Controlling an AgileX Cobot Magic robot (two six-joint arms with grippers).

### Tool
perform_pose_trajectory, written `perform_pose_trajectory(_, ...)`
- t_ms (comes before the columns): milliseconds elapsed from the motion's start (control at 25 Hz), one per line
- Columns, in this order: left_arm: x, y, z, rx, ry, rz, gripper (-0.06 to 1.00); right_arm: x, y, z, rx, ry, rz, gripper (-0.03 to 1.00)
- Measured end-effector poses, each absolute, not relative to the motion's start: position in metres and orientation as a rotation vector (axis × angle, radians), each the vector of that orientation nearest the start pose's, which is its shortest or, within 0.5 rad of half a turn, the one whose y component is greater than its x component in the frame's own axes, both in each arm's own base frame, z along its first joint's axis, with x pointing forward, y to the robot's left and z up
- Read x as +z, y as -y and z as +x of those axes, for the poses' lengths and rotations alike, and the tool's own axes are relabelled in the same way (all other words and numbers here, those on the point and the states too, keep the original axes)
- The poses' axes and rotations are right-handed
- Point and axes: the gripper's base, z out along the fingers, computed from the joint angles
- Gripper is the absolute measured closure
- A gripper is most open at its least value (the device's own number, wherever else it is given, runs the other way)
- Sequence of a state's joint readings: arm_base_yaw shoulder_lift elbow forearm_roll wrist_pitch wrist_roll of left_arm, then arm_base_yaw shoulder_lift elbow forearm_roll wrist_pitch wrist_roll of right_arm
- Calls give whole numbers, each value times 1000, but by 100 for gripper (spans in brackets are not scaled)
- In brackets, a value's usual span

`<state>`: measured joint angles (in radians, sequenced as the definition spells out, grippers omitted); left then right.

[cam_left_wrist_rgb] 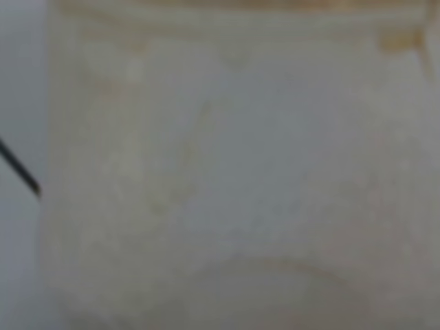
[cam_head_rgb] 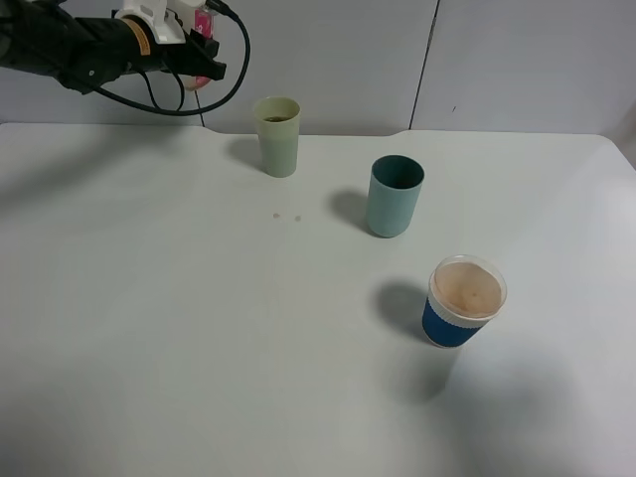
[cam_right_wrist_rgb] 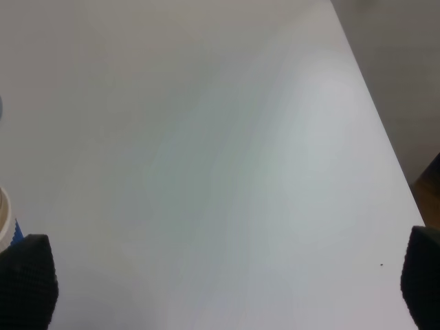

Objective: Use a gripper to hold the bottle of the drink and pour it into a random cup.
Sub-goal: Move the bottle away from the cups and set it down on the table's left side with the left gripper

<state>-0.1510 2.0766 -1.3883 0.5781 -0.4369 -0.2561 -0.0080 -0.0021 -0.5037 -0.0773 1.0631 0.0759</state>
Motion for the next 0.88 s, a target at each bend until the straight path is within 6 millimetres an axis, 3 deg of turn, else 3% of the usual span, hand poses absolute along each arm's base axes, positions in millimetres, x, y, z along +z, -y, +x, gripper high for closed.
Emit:
perform_pose_trajectory(280,184,82,449,-142,-1691,430,61,278,6,-6,-50,-2037,90,-3)
perform_pose_trajectory(880,128,63,385,-130,-1745,265,61,278,6,-6,-50,-2037,90,-3)
